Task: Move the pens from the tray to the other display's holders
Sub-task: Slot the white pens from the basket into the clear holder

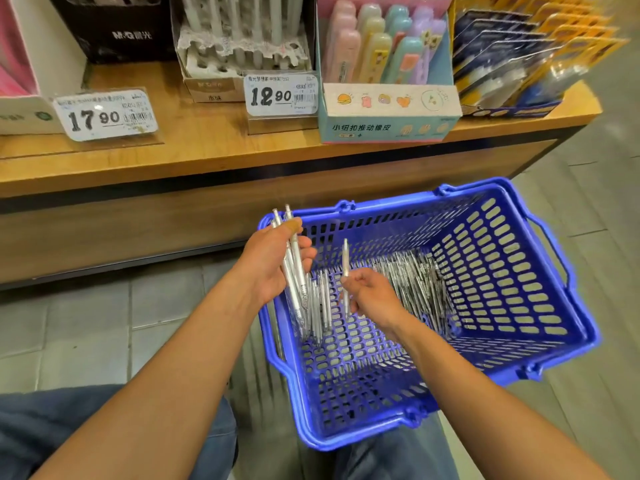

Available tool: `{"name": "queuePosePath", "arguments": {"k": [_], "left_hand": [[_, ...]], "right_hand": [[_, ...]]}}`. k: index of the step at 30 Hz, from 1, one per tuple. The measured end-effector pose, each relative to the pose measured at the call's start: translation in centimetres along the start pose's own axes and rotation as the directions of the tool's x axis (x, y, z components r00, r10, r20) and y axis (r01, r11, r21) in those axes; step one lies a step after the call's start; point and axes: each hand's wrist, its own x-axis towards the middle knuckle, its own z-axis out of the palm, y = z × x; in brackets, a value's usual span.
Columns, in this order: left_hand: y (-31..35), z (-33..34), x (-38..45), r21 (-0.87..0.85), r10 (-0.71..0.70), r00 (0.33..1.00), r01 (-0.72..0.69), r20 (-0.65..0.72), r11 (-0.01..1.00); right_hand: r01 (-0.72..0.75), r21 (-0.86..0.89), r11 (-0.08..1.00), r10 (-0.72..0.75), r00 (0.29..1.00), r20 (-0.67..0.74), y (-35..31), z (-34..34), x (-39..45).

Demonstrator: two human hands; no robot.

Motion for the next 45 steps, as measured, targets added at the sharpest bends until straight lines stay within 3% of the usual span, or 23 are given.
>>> {"name": "queuePosePath", "arguments": {"k": [5, 9, 13, 18, 21, 24, 28, 34, 38, 41, 45], "left_hand": [[0.0, 0.2, -0.1, 0.033, 0.007, 0.999, -0.008, 0.042, 0.999], [-0.1, 0.3, -0.4, 0.015, 0.034, 0.991, -0.036, 0.130, 0.999], [-0.2, -0.1, -0.3, 0.013, 0.036, 0.992, -0.038, 0.123, 0.999], [-0.2, -0.3, -0.1, -0.010, 0.034, 0.999, -0.033, 0.025, 0.999], [-0.2, -0.5, -0.5, -0.022, 0.026, 0.999, -0.025, 0.044, 0.999], [-0.1, -0.7, -0.9, -0.026, 0.020, 0.998, -0.018, 0.064, 1.000], [0.1, -0.7, -1.0, -0.054, 0.017, 0.997, -0.013, 0.078, 0.998], [0.1, -0.8, -1.0, -0.075, 0.004, 0.995, 0.003, 0.098, 0.997], [0.1, -0.8, -1.0, -0.068, 0.012, 0.996, -0.005, 0.092, 0.998], [0.1, -0.9, -1.2, -0.049, 0.012, 0.996, -0.008, 0.090, 0.999], [0.1, -0.8, -1.3, -0.031, 0.010, 0.997, -0.008, 0.074, 0.999]], "right_hand": [[0.196, 0.170, 0.966, -0.200, 0.980, 0.009, -4.8, 0.5, -4.4], [0.288, 0.191, 0.938, -0.298, 0.954, 0.027, -6.9, 2.4, -5.7], [0.333, 0.192, 0.923, -0.332, 0.943, -0.038, -7.4, 3.6, -4.8], [0.186, 0.174, 0.967, -0.175, 0.982, -0.077, -4.8, 3.1, -0.6], [-0.019, -0.010, 1.000, 0.018, 0.996, -0.088, -0.6, 2.7, 3.7], [-0.169, -0.311, 0.935, 0.159, 0.986, -0.058, 4.3, 3.3, 7.0], [-0.182, -0.511, 0.840, 0.150, 0.983, -0.105, 7.6, 5.0, 8.1], [-0.290, -0.492, 0.821, 0.204, 0.954, -0.221, 8.5, 6.9, 8.6], [-0.328, -0.501, 0.801, 0.291, 0.944, -0.155, 8.2, 6.9, 8.9], [-0.304, -0.556, 0.773, 0.275, 0.951, -0.138, 7.8, 7.1, 8.7], [-0.330, -0.466, 0.821, 0.293, 0.944, -0.152, 6.6, 5.8, 7.6]]}}
